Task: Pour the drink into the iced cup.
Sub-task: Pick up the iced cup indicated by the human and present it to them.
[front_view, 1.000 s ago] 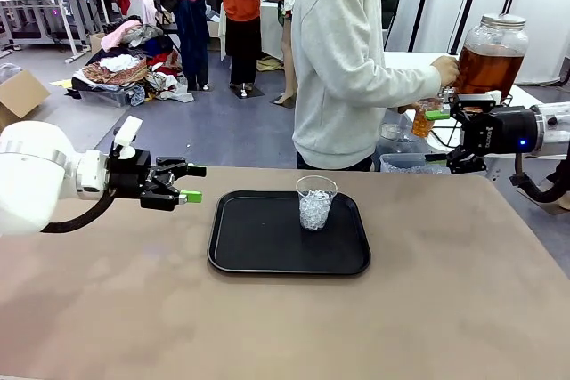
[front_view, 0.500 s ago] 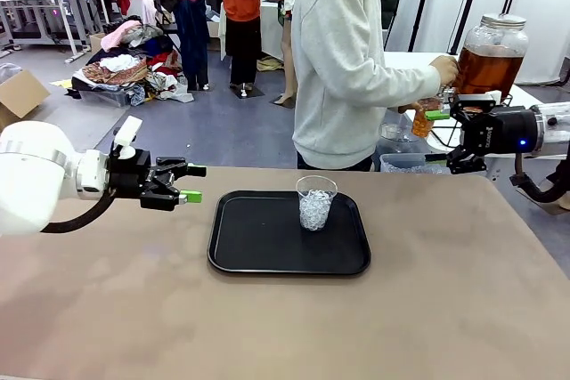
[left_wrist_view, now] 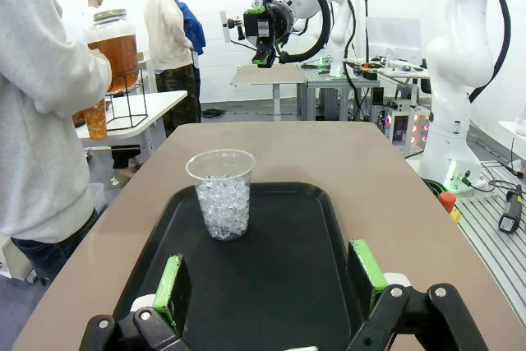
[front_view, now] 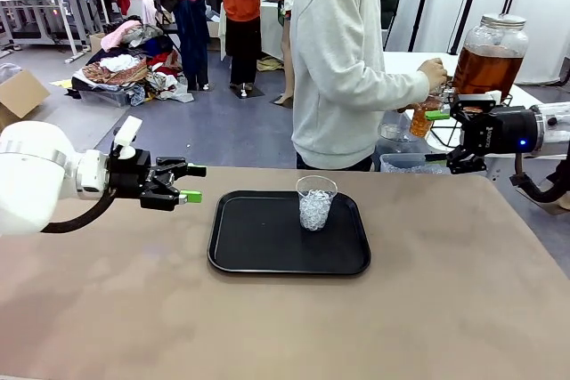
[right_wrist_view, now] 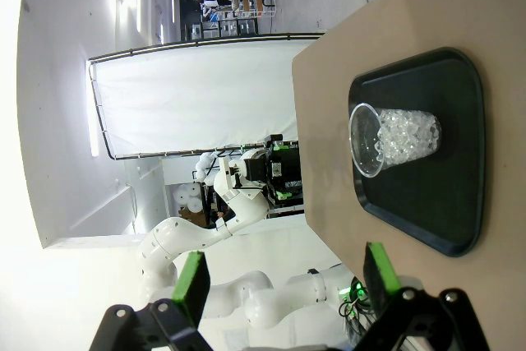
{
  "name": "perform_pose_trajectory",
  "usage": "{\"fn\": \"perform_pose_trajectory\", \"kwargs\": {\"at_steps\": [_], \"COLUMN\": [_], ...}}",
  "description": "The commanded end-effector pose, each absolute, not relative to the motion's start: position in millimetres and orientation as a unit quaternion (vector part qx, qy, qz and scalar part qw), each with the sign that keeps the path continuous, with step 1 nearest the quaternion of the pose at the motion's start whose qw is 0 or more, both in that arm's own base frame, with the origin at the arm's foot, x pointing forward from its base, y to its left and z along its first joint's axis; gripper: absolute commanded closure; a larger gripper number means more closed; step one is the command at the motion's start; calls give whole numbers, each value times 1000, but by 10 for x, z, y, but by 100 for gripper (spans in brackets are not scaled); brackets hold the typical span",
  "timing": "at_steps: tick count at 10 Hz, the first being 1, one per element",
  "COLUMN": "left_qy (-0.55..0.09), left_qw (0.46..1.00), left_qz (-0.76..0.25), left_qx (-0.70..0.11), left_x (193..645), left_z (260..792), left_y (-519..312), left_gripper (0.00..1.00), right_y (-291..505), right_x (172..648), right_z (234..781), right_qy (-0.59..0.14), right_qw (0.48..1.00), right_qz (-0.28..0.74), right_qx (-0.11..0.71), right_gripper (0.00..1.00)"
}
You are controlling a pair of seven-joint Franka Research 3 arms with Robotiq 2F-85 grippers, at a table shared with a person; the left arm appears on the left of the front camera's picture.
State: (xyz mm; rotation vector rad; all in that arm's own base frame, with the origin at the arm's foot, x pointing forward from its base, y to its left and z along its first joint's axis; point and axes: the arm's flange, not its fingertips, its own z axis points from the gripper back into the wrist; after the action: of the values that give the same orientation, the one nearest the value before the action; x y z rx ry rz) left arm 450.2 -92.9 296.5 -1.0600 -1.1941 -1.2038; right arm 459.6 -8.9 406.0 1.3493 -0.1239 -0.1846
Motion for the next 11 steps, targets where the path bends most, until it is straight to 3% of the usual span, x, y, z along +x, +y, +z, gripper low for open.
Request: {"fn": "perform_pose_trajectory", "kwargs": {"at_steps": [1,11], "left_qy": [-504,-504], "left_qw": [538,538], "left_qz": [-508,-508], "left_qx": [-445,-445], "left_x": [4498,4498], "left_z": [2973,2973], "left_y": [-929,-929], "left_gripper": [0,0], "right_y": [-82,-82], "right_x": [4599,4599], "right_z": [4071,4071], "right_qy": [-58,-58], "right_qw": [774,774], "right_qz": [-85,-85], "right_qx": [625,625], "right_gripper": [0,0]}}
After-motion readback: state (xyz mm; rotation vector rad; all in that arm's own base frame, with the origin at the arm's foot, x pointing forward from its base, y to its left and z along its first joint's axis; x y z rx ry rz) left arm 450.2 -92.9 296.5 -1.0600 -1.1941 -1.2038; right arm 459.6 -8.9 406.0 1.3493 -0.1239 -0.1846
